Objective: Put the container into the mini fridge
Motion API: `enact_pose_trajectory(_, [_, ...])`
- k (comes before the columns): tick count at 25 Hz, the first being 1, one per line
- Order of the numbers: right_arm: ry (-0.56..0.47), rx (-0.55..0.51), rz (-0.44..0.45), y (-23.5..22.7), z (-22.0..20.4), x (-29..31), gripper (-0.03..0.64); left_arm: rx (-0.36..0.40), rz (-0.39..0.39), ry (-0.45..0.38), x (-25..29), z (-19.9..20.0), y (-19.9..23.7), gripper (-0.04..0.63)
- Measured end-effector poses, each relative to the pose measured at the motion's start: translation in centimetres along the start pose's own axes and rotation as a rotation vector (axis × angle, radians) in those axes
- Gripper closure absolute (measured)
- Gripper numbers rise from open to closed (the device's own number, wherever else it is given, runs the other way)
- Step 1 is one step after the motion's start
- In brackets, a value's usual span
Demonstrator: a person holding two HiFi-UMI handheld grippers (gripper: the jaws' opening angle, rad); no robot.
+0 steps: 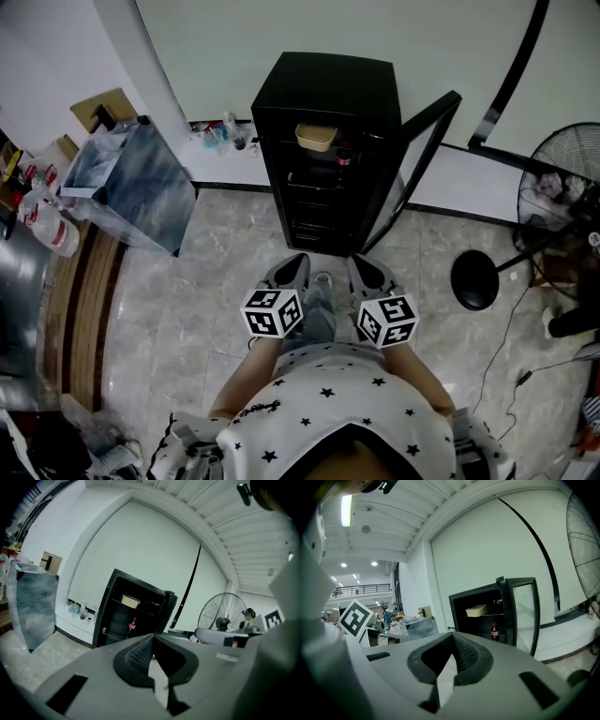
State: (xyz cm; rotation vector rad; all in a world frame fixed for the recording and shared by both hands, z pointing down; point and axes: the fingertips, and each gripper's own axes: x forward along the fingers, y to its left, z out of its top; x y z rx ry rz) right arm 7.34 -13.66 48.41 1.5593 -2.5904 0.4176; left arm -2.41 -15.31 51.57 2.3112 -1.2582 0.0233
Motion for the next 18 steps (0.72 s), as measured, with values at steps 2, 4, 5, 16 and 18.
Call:
enact_pose_trajectory(2, [-0.002, 0.004, 0.000, -0.19, 0.15, -0.02, 0.624, -0.004, -0.001, -0.001, 0.10, 0.14, -0.07, 0.584])
enact_pose_trajectory(4, [-0.004, 0.008, 0.001, -0.25, 0.28, -0.03, 0.624, -0.010, -0.001, -0.002, 0.16, 0.29, -0.06, 0.584])
enact_pose_trajectory(5, [-0.004, 0.009, 0.002, -0.24, 0.32, -0.03, 0.624, -0.011, -0.001, -0.002, 0.18, 0.38, -0.04, 0.584])
enact_pose_trajectory(16, [-0.006, 0.010, 0.007, -0.42, 0.31, 0.24, 0.624, -0.018, -0.004, -0.007, 0.56, 0.71, -0.04, 0.584])
enact_pose_trajectory(18, [-0.006, 0.012, 0.009, -0.40, 0.36, 0.32, 0.624, -0.023, -0.009, -0.010, 0.66, 0.82, -0.05, 0.584])
